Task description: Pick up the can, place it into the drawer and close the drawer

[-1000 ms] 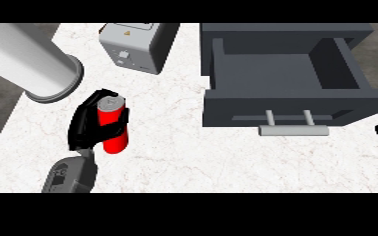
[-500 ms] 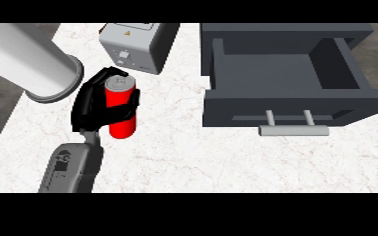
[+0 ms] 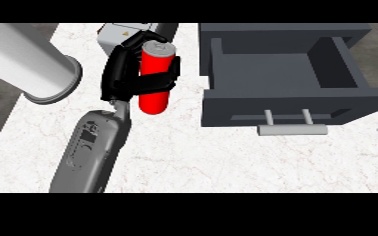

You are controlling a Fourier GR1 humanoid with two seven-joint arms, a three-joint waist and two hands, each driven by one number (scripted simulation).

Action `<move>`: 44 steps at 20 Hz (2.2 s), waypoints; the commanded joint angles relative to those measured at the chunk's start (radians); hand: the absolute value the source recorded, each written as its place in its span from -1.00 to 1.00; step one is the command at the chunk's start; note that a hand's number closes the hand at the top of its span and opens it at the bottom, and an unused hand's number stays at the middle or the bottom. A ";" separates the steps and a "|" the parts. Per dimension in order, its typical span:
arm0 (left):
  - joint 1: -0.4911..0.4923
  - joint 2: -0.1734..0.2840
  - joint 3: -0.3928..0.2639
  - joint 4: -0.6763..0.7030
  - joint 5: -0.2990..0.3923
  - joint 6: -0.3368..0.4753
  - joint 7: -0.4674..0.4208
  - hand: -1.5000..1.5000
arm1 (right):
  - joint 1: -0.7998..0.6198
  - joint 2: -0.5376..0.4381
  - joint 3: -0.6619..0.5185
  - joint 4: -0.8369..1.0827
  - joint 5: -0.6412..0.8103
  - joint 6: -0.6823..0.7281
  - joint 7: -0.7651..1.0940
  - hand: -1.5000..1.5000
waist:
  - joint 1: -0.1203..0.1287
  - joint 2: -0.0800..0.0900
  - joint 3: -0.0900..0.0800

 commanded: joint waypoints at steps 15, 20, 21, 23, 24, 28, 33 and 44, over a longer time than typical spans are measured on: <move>-0.620 -0.003 -0.122 0.352 0.074 0.280 0.177 1.00 | -0.017 -0.025 -0.015 -0.018 -0.035 0.010 0.051 -1.00 | -0.020 0.002 0.000; -0.732 -0.003 -0.104 0.534 0.148 0.282 0.102 1.00 | -0.036 0.007 0.019 0.045 0.034 -0.022 -0.023 -1.00 | -0.023 0.006 0.001; -0.729 -0.003 -0.158 0.580 0.165 0.318 0.080 1.00 | -0.070 -0.025 -0.020 0.036 -0.007 -0.012 0.036 -1.00 | -0.028 0.007 0.001; -0.761 -0.003 -0.193 0.601 0.190 0.338 0.099 1.00 | -0.091 -0.042 -0.046 0.040 -0.034 -0.013 0.052 -1.00 | -0.026 0.006 0.001; -0.833 -0.003 -0.113 0.681 0.188 0.290 0.071 1.00 | -0.058 -0.033 -0.024 0.047 -0.020 0.014 0.013 -1.00 | -0.034 0.010 0.001; -0.881 -0.003 -0.216 0.742 0.255 0.352 0.050 1.00 | -0.086 -0.028 -0.006 0.018 -0.002 -0.021 0.070 -1.00 | -0.042 0.010 0.001; -0.910 -0.003 -0.191 0.847 0.296 0.305 -0.036 1.00 | -0.146 -0.031 0.000 0.032 0.014 -0.050 0.101 -1.00 | -0.037 0.013 0.001; -0.955 -0.003 -0.343 0.961 0.439 0.361 -0.063 1.00 | -0.151 -0.045 0.005 0.036 0.013 -0.024 0.088 -1.00 | -0.076 0.019 0.002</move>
